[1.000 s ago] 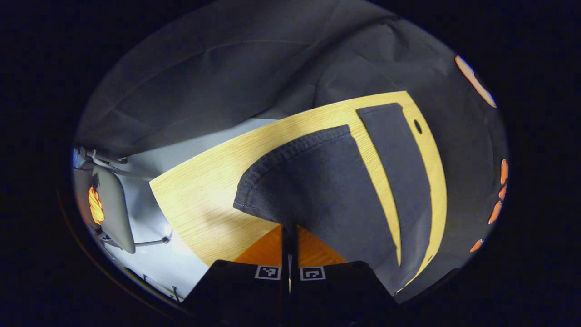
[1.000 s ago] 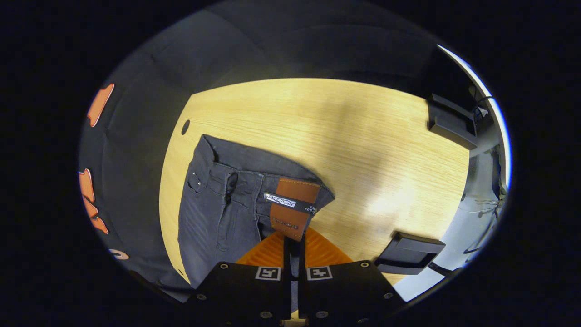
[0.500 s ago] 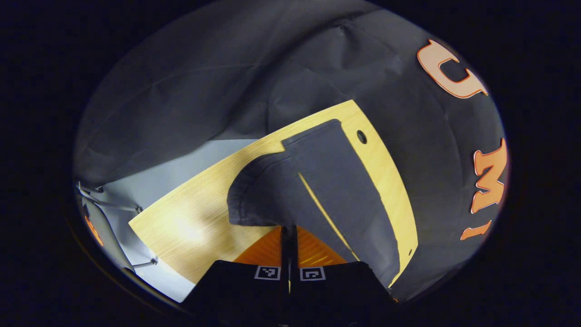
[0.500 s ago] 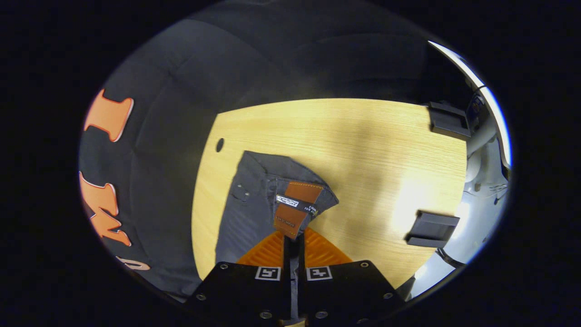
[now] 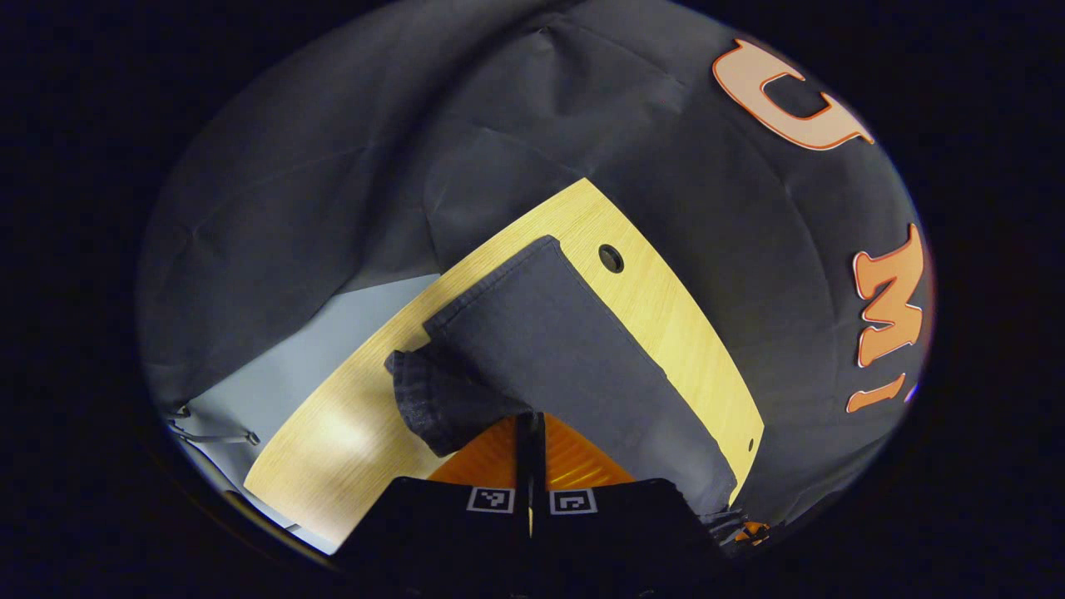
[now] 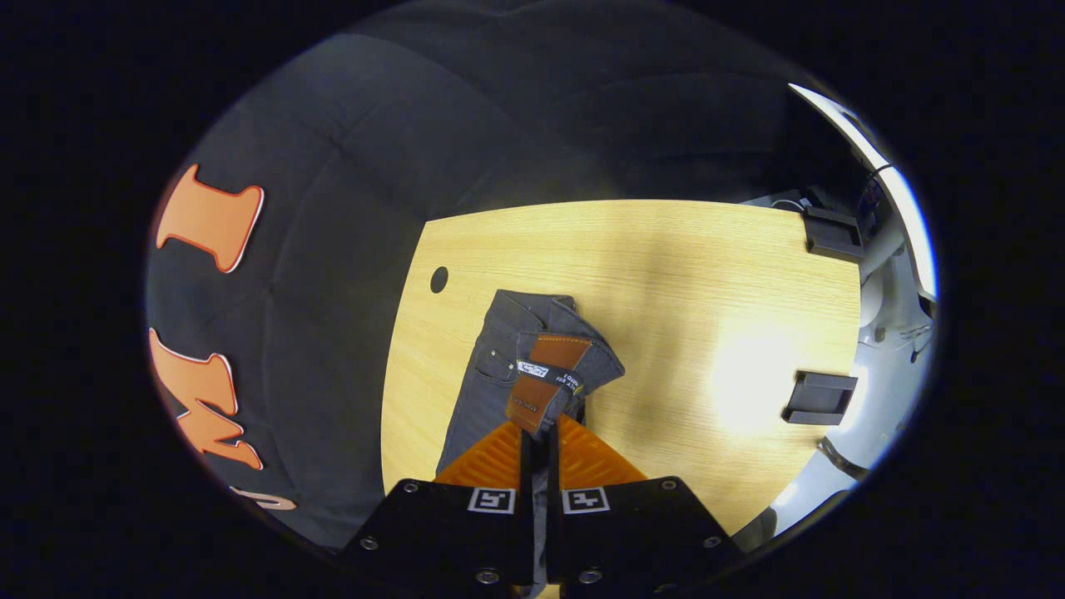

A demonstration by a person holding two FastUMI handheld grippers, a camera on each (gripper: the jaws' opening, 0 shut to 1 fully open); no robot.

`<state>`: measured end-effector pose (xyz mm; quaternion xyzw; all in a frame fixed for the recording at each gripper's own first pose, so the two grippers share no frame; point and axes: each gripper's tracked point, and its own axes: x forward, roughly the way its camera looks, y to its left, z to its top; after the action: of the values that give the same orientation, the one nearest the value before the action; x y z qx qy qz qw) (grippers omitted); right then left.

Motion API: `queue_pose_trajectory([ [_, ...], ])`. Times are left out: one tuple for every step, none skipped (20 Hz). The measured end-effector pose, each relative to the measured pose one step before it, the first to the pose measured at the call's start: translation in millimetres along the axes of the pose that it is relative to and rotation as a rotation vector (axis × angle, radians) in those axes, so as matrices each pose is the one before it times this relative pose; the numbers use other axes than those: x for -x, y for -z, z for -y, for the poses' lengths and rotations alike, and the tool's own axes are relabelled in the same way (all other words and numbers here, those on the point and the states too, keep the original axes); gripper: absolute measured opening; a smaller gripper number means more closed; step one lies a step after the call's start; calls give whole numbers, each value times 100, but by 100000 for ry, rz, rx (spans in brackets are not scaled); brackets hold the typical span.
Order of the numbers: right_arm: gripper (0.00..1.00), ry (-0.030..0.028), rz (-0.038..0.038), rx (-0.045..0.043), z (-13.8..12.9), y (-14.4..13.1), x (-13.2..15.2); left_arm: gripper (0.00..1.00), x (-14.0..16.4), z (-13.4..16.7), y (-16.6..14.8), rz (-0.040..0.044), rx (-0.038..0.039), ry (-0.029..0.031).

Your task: Grasp the waist and the cuffs of the jeans and fold them to make the two legs overlap; first hold the waist and fold one-third of the jeans toward the cuffs, then hold the cuffs and fold the remaining one-third in the same direction to finish folding.

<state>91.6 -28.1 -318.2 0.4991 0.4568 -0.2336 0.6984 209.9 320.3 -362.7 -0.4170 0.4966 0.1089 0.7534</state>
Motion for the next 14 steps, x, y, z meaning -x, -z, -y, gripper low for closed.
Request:
queue_pose_trajectory([
  [6,-91,-612,-599,-414,-122,-483,1,-607,289,-554,-91,-992,-1444],
  [6,-144,-1259,872,-397,-78,-661,1,-376,488,-420,407,-2215,-1288],
  [6,571,-1369,977,-134,-56,-488,1,-428,377,-351,323,-1792,-1555],
  [6,1068,-1296,455,-32,-174,-493,1,-381,655,-448,125,-1578,-712],
  [6,-139,-1347,730,-544,-28,-720,1,87,424,-511,564,-966,-669],
  [6,-278,-1067,96,-370,-188,-654,1,-299,197,-496,159,-1181,-1543],
  [6,-407,-1154,-454,-503,-297,-642,1,-228,-68,-483,-514,-1216,-3276],
  [6,-300,-1248,-605,-422,-334,-731,1,-637,562,-404,-570,-1006,-2452],
  [7,164,-1259,27,-423,-311,-666,1,-917,402,-172,-806,-534,-1901],
  [6,548,-1380,420,-201,-276,-738,1,-826,275,-315,-757,-453,-1904],
  [6,162,-1201,280,-411,-175,-853,1,-70,665,-629,-1112,-940,-2150],
  [6,348,-1224,-109,-324,-45,-944,1,-90,465,-562,-470,-1105,-1553],
  [6,288,-1031,-191,-363,-98,-731,1,16,266,-426,-198,-281,-1270],
  [6,231,-1177,-530,-269,-155,-841,1,54,159,-249,-761,-489,-1916],
])
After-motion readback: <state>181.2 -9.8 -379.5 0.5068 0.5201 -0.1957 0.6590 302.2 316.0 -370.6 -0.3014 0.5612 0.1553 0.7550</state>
